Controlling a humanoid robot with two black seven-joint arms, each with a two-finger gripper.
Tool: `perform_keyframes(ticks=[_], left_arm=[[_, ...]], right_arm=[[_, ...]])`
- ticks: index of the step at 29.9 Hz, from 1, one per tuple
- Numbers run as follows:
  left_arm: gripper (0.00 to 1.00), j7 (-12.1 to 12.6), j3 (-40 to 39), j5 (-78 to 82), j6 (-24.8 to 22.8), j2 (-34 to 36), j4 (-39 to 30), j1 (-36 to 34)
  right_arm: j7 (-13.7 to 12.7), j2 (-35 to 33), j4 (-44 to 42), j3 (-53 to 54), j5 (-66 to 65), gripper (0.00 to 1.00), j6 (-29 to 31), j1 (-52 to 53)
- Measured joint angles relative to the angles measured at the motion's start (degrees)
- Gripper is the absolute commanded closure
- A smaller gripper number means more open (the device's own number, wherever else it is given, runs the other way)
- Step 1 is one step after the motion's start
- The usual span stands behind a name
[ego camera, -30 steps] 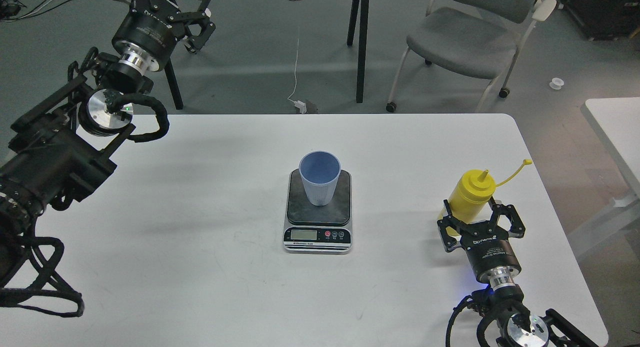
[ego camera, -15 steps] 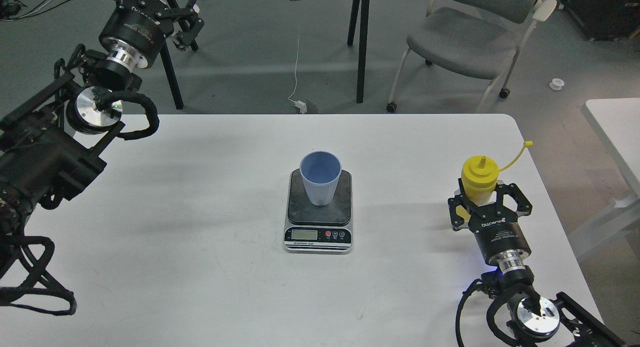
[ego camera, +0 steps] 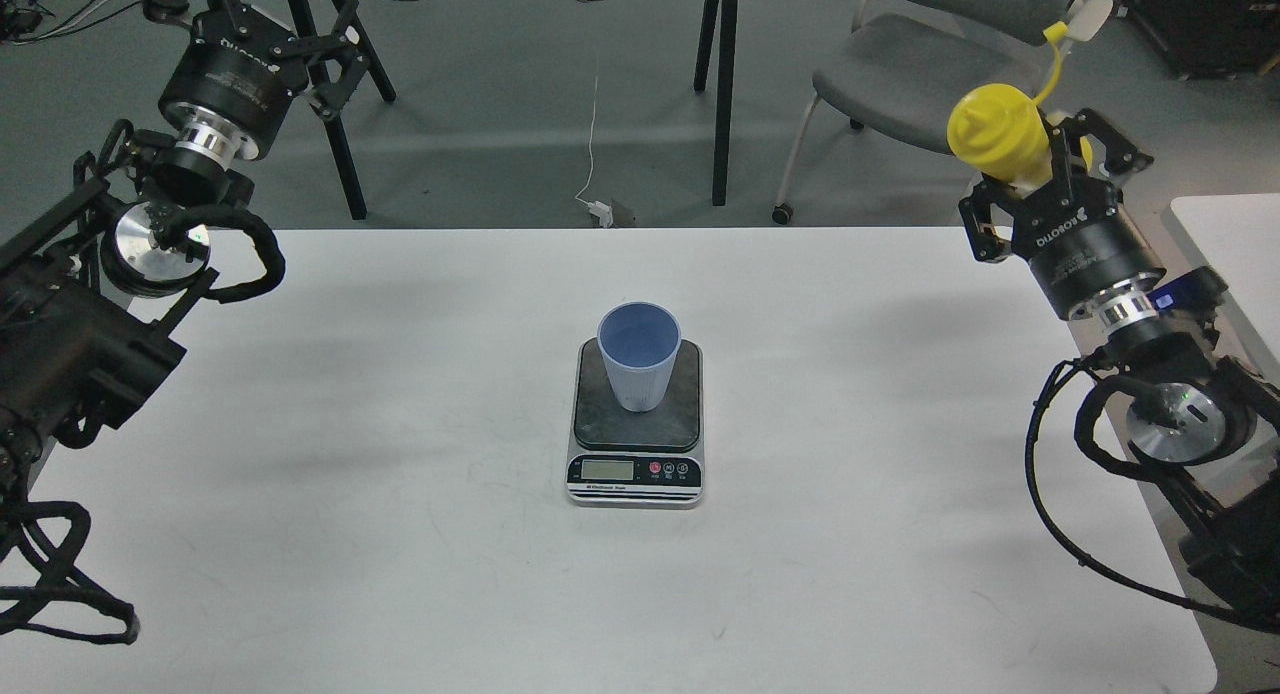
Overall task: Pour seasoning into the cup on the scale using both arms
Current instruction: 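Lift the yellow bottle with the right gripper and tilt it, then invert the yellow bottle over the blue cup and squeeze out seasoning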
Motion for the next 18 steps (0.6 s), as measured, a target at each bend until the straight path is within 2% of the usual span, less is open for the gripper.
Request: perform_keyframes(ticks=[8, 13, 18], left_arm=[[0.0, 0.1, -2.3, 0.0, -0.8, 0.8, 0.0, 2.5], [0.0, 0.1, -2.5, 0.0, -0.9, 0.9, 0.0, 2.8], [0.0, 0.1, -2.4, 0.0, -0.9, 0.5, 0.0, 2.9]], right_arm=[[0.7, 1.5, -5.3, -21.3, -21.3, 0.56, -13.8, 18.1], [2.0, 5.5, -8.0, -33.3, -32.7, 0.56, -21.9, 24.4], [6.2, 11.7, -15.1, -42.4, -46.8, 0.56, -27.9, 27.5]])
